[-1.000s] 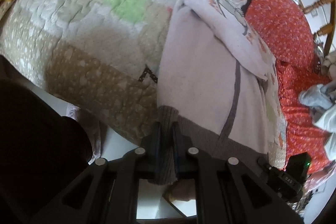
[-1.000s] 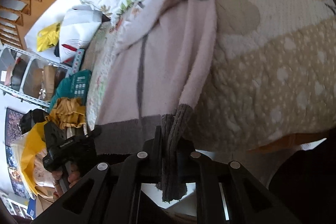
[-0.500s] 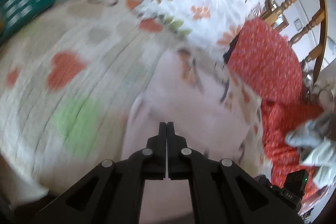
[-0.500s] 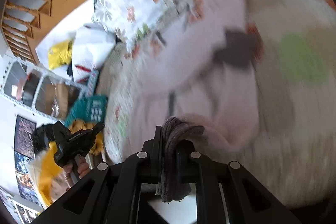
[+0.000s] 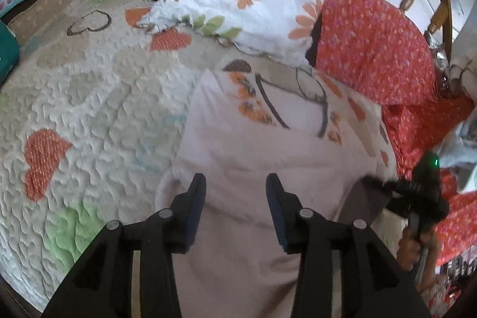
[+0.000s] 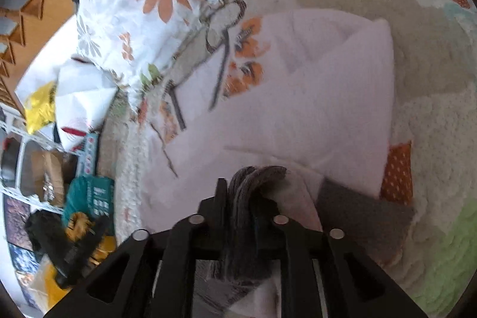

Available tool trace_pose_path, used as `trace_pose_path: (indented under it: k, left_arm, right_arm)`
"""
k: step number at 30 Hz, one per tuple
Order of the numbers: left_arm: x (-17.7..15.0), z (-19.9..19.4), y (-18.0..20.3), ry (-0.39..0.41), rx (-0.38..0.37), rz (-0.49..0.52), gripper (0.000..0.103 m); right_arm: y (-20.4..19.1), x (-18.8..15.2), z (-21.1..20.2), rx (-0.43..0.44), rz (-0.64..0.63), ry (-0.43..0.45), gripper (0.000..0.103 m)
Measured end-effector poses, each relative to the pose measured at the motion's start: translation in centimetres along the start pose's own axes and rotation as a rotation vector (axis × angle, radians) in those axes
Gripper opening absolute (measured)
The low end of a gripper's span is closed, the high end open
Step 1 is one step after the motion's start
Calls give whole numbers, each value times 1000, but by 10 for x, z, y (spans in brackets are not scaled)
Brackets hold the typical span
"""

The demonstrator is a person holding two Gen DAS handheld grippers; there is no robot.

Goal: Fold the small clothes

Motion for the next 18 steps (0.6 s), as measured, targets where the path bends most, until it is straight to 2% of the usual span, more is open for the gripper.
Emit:
trace_pose_path:
  k: [2, 3, 7, 9, 12, 14, 16, 18]
  left_arm:
    - [-14, -14, 13, -11, -15, 57, 43]
    - [-20, -20, 19, -10, -21, 84, 44]
    - [-68, -62, 49, 2, -25, 253, 61]
    - [-101, -78, 56, -37, -23, 282, 62]
    - [-155, -89, 52, -171, -30, 206, 62]
    - [-183, -86, 43, -244, -9, 149, 62]
    - [-201, -81, 40, -290, 6, 110, 62]
    - [-210, -73, 40, -318, -23, 43, 62]
  right_arm:
    - [-3, 4, -9, -8, 2, 38, 46]
    - [-6, 6, -14, -26, -19, 60, 48]
    - [-13, 5, -33, -89, -126, 108, 50]
    - [-13, 2, -42, -103, -145, 114, 50]
    - [-13, 0, -54, -91, -145, 122, 50]
    - [-15, 1, -62, -86, -151, 137, 53]
    - [-19, 1, -70, -79, -155, 155, 56]
    - [-23, 0, -76, -64, -156, 167, 57]
Point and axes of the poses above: each gripper's, at about its wrist camera, not at the fingertips, and z roughly the way its jaws point, y to its right, x to its top, the point moved 3 cm from there along z, roughly the way its jaws point, and after that the axes turned 15 degrees about y, right-handed, at the moved point
